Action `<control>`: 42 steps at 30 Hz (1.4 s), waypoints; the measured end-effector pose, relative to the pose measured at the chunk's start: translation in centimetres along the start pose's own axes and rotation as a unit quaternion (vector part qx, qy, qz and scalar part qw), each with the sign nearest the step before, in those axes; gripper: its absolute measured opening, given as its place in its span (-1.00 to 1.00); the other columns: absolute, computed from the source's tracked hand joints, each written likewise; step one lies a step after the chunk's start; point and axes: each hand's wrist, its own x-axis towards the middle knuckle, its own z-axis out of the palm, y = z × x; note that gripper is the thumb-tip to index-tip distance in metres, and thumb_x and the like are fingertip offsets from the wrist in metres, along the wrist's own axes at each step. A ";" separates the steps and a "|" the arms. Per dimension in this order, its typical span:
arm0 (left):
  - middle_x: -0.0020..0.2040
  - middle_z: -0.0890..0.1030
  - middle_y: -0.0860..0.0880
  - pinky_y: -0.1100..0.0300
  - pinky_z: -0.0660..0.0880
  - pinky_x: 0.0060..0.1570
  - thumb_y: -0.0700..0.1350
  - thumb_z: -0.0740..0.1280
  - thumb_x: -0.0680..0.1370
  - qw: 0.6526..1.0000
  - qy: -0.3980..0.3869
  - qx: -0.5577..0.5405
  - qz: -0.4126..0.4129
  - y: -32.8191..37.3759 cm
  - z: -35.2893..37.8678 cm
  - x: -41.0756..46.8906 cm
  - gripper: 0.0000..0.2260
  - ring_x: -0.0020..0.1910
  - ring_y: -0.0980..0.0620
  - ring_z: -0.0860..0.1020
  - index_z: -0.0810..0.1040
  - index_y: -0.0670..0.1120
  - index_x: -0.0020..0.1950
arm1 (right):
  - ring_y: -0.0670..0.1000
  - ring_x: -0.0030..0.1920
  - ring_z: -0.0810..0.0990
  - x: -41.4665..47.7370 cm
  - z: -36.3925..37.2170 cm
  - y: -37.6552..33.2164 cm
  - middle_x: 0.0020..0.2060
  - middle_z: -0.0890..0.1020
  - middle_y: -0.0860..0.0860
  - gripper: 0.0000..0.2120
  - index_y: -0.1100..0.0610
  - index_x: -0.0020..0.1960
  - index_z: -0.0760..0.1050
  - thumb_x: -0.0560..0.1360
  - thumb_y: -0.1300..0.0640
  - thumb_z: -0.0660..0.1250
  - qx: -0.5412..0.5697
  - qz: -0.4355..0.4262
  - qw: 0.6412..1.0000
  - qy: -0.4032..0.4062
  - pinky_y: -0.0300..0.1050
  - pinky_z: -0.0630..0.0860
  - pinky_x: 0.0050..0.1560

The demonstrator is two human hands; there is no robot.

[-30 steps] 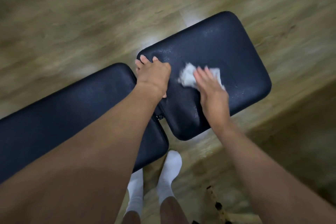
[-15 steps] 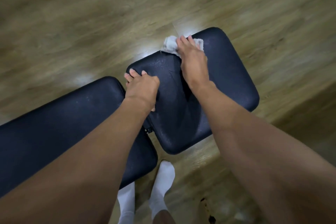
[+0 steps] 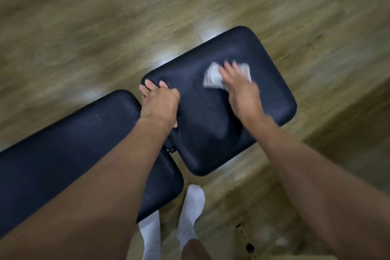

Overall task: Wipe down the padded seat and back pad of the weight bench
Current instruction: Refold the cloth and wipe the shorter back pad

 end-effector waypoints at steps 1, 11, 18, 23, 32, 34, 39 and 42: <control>0.45 0.00 -0.50 -0.33 0.28 0.26 -0.15 0.64 0.20 1.000 0.002 0.000 0.003 0.0 0.1 0.1 0.00 0.41 -0.56 0.04 0.15 -0.33 0.46 | 0.07 0.45 0.26 3.8 -0.4 -0.2 0.40 0.37 0.07 -0.43 0.13 0.41 0.29 0.45 0.48 0.15 -0.015 0.010 1.000 0.006 0.03 0.41 0.17; 0.42 -0.08 -0.56 -0.28 0.24 0.32 -0.14 0.64 0.21 0.999 -0.023 -0.026 -0.003 -0.1 -0.6 -0.1 0.11 0.42 -0.54 0.00 -0.03 -0.34 0.51 | 0.02 0.48 0.23 -8.9 0.6 1.8 0.46 0.32 0.01 -0.47 0.10 0.48 0.22 0.56 0.40 0.12 0.042 0.053 0.997 0.032 0.18 0.49 0.23; 0.41 -0.07 -0.57 -0.23 0.28 0.31 -0.13 0.62 0.26 0.999 -0.007 -0.032 0.001 -0.2 -0.2 -0.6 0.11 0.43 -0.53 0.01 -0.10 -0.36 0.50 | 0.06 0.52 0.14 -7.0 -0.5 2.7 0.49 0.27 0.05 -0.54 0.13 0.50 0.18 0.60 0.26 -0.04 0.039 0.023 0.999 -0.016 0.17 0.27 0.41; 0.43 -0.11 -0.55 -0.22 0.19 0.37 -0.16 0.60 0.29 0.999 -0.025 -0.038 0.001 -0.4 -0.7 -0.9 0.09 0.44 -0.51 -0.03 -0.13 -0.35 0.50 | 0.16 0.36 0.33 8.8 -2.5 0.5 0.29 0.43 0.16 -0.51 0.24 0.29 0.33 0.40 0.51 0.13 -0.011 0.040 0.999 0.011 0.03 0.41 0.19; 0.42 -0.07 -0.56 -0.22 0.18 0.38 -0.13 0.60 0.28 0.999 -0.023 -0.031 0.001 -0.1 -1.1 -0.9 0.10 0.43 -0.52 0.00 -0.12 -0.36 0.50 | 0.00 0.51 0.16 -9.3 -0.1 4.6 0.49 0.27 0.03 -0.44 0.11 0.49 0.20 0.55 0.46 0.07 0.045 0.095 0.994 0.026 -0.02 0.26 0.44; 0.42 -0.07 -0.56 -0.22 0.21 0.36 -0.12 0.60 0.28 0.999 -0.017 -0.035 0.002 0.0 -1.1 -0.9 0.10 0.43 -0.53 0.00 -0.12 -0.37 0.50 | 0.05 0.49 0.19 -12.6 0.3 5.2 0.46 0.32 0.09 -0.42 0.17 0.47 0.24 0.51 0.52 0.15 0.042 0.094 0.995 0.008 -0.13 0.12 0.48; 0.41 -0.07 -0.58 -0.21 0.26 0.34 -0.13 0.59 0.30 0.999 -0.008 -0.032 0.008 -0.3 -0.6 -0.9 0.08 0.42 -0.54 0.00 -0.12 -0.37 0.50 | 0.01 0.53 0.08 -3.0 -0.7 4.4 0.52 0.18 0.00 -0.33 0.08 0.50 0.15 0.46 0.51 0.06 0.026 0.124 0.992 0.028 -0.02 0.31 0.34; 0.40 -0.06 -0.58 -0.21 0.26 0.33 -0.13 0.59 0.29 0.999 -0.006 -0.032 0.013 -0.4 -0.6 -1.1 0.09 0.42 -0.53 0.02 -0.11 -0.36 0.50 | 0.09 0.37 0.33 8.0 -2.4 3.8 0.33 0.41 0.08 -0.40 0.17 0.34 0.32 0.34 0.52 0.10 -0.006 0.081 0.996 0.033 0.00 0.36 0.28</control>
